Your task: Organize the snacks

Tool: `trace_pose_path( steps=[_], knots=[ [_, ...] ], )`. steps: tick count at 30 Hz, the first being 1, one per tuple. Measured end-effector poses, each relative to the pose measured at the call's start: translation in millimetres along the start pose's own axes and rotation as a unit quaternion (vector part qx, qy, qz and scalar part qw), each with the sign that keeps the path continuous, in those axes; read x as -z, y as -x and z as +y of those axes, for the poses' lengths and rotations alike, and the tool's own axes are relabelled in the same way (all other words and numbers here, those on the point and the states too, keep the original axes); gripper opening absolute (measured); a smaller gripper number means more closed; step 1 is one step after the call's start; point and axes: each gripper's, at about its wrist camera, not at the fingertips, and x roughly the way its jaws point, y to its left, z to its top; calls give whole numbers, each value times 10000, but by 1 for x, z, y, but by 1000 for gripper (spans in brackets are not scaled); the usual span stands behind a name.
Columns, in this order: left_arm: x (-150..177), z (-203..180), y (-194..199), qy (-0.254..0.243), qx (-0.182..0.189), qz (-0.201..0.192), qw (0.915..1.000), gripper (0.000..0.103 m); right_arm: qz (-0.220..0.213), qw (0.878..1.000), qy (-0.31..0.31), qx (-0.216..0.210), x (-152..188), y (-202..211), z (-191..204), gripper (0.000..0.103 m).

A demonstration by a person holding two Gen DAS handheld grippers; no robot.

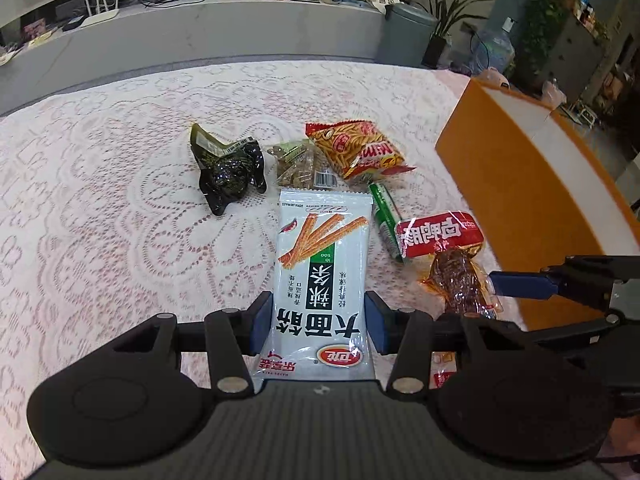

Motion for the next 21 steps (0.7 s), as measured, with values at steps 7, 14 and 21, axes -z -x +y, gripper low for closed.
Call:
trace_pose_path(
  steps=[7,14,21],
  knots=[
    [-7,-11,42,176,52,-265,9995,55,-94,9987,441,-247,-17,40,-1,56],
    [-29,-37,78,122,228,-593,9979,55,-249,9965,735,-311,-39,83,-15,42],
    [-45,-65,84,-96,275,-824,9962,55,-106,9988,440,-178,-61,99,-52,1]
  ],
)
